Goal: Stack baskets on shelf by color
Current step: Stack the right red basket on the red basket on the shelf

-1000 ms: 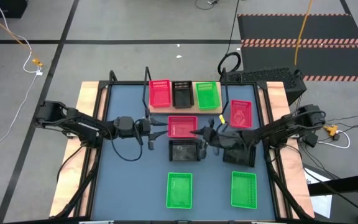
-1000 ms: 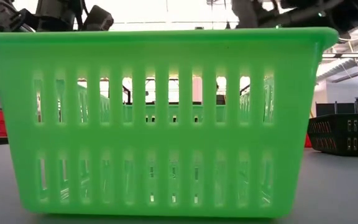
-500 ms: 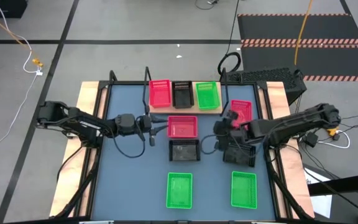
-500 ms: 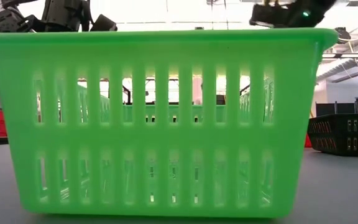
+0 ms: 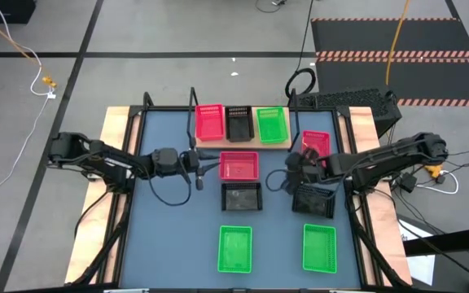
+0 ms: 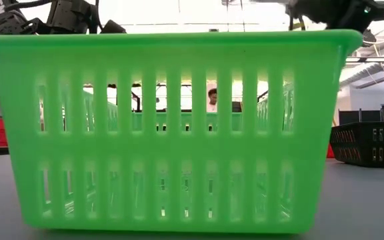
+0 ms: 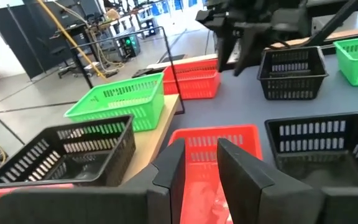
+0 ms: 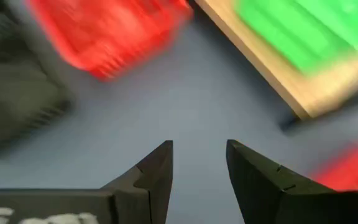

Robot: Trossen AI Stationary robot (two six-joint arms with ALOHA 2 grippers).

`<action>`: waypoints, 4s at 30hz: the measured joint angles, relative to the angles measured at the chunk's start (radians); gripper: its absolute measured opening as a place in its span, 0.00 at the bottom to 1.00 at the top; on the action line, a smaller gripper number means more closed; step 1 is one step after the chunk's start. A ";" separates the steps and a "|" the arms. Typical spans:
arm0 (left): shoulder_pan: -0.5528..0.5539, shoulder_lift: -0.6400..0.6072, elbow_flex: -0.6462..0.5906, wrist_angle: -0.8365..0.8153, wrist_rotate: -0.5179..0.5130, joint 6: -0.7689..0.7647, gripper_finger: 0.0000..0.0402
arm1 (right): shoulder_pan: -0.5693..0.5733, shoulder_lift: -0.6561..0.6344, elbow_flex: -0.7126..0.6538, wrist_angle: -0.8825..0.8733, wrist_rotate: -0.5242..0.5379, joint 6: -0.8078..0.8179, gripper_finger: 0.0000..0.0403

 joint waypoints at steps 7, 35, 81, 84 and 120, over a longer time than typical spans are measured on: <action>0.024 0.000 0.000 -0.013 -0.001 -0.055 0.23 | -0.040 -0.015 0.000 -0.114 0.083 -0.241 0.35; 0.012 -0.001 0.000 0.022 -0.001 -0.027 0.23 | -0.041 -0.019 -0.001 -0.074 0.002 -0.168 0.35; -0.049 0.760 1.259 -0.508 0.088 0.198 0.58 | 0.044 -0.534 -0.166 0.822 0.057 -0.706 0.35; -0.044 0.867 1.431 -0.527 0.089 0.162 0.67 | 0.044 -0.567 -0.166 0.911 0.055 -0.771 0.35; -0.002 1.291 1.795 -0.590 0.174 0.331 0.44 | 0.044 -0.456 -0.167 1.118 0.036 -0.766 0.35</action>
